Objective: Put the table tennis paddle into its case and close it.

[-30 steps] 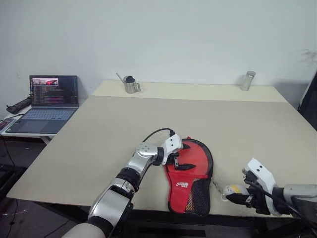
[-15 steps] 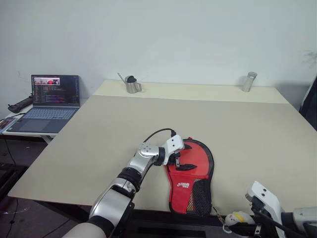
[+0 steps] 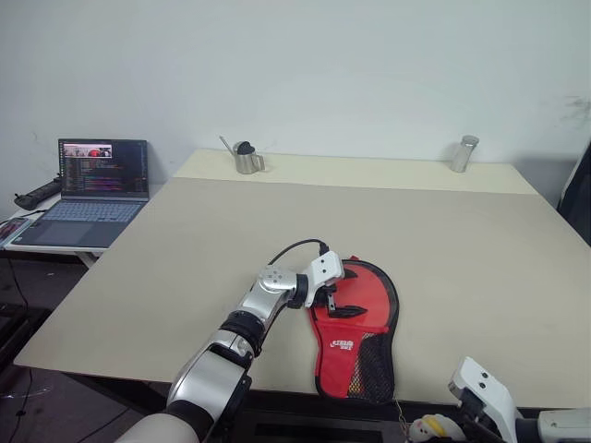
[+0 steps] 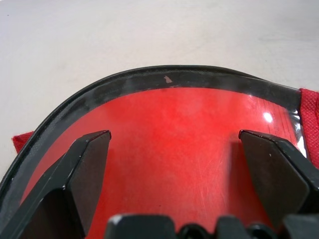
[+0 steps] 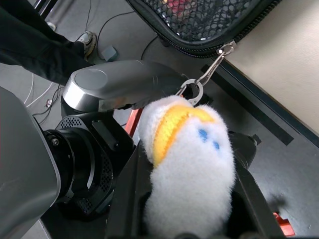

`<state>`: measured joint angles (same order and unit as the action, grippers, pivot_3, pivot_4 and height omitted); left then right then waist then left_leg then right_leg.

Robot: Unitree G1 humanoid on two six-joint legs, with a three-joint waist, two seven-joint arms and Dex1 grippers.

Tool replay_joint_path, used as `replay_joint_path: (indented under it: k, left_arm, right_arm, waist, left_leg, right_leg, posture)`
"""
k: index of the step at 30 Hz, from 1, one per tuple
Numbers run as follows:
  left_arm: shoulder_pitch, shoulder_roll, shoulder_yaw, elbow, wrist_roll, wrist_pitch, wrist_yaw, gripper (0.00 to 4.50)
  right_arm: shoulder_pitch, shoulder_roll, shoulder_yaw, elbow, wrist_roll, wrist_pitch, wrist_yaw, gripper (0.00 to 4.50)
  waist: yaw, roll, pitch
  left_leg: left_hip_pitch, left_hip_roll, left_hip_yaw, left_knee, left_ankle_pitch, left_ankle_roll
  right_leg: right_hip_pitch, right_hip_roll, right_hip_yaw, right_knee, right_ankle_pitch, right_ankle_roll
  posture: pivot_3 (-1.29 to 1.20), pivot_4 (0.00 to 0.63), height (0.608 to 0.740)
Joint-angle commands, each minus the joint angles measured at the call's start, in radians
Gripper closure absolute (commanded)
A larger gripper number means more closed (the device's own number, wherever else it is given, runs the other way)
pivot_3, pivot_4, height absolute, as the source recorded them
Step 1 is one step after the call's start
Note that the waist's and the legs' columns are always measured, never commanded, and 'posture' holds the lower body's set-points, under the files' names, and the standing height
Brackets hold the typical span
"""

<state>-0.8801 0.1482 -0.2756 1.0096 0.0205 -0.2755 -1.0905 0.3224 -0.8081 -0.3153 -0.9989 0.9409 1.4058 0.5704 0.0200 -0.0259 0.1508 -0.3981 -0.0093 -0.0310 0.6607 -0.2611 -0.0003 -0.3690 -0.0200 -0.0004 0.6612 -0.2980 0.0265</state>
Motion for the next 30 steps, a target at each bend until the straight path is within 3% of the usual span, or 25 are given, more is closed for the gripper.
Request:
replay_joint_path:
  k: [1,2,4,11,16,22,30]
  left_arm:
    - [0.044,-0.001,-0.062,0.074,0.089,0.014,-0.001,0.0]
    - [0.045,-0.001,-0.062,0.073,0.089,0.014,-0.001,0.0]
    - [0.046,-0.002,-0.062,0.072,0.088,0.015,-0.001,0.0]
    - [0.047,-0.005,-0.062,0.069,0.087,0.013,-0.001,0.0]
    - [0.049,-0.005,-0.06,0.067,0.085,0.012,-0.002,0.0]
    - [0.055,-0.002,-0.045,0.041,0.063,0.01,-0.015,0.0]
    - [0.057,0.055,0.026,-0.028,-0.011,0.054,-0.083,0.0]
  right_arm:
    - [0.014,-0.019,0.012,-0.015,0.033,-0.024,0.005,3.83]
    - [0.02,-0.026,0.016,-0.016,0.031,-0.032,0.007,3.11]
    - [0.038,-0.041,0.017,-0.019,0.029,-0.053,0.015,2.62]
    - [0.093,-0.091,-0.018,-0.005,0.011,-0.128,0.036,0.09]
    - [-0.007,-0.098,-0.055,0.054,0.04,-0.199,0.05,0.02]
    - [-0.303,-0.048,-0.031,0.231,0.033,-0.278,-0.009,0.02]
    - [-0.55,0.08,0.139,0.535,-0.188,-0.578,0.07,0.02]
  waist:
    - [0.0,0.0,0.0]
    - [0.0,0.0,0.0]
    - [0.0,0.0,0.0]
    - [0.0,-0.001,0.0]
    - [0.0,-0.002,-0.001]
    - [0.0,-0.002,-0.001]
    - [-0.009,0.0,0.001]
  left_leg:
    - [0.0,0.0,0.0,0.0,0.0,0.0]
    - [0.0,0.0,0.0,0.0,0.0,0.0]
    - [0.0,0.0,0.0,0.0,0.0,0.0]
    - [0.0,0.0,0.0,0.0,0.0,0.0]
    - [0.0,0.0,0.0,0.001,0.0,0.0]
    - [0.001,0.0,0.0,0.0,0.0,0.0]
    - [-0.002,0.0,0.001,-0.001,0.0,0.001]
  right_leg:
    - [0.0,0.0,0.0,0.0,0.0,0.0]
    - [0.0,0.0,0.0,0.0,0.0,0.0]
    - [0.0,0.0,0.0,0.0,0.0,0.0]
    - [0.001,0.0,0.0,-0.001,0.0,0.0]
    - [0.001,0.0,-0.001,-0.001,0.0,0.001]
    - [0.002,0.0,-0.001,-0.002,0.0,0.001]
    - [-0.003,0.0,0.001,0.001,0.003,-0.004]
  posture:
    - [0.0,0.15,0.74]
    - [0.0,0.15,0.74]
    - [0.0,0.15,0.74]
    - [0.0,0.15,0.74]
    - [0.0,0.15,0.74]
    - [0.0,0.15,0.74]
    - [0.0,0.15,0.74]
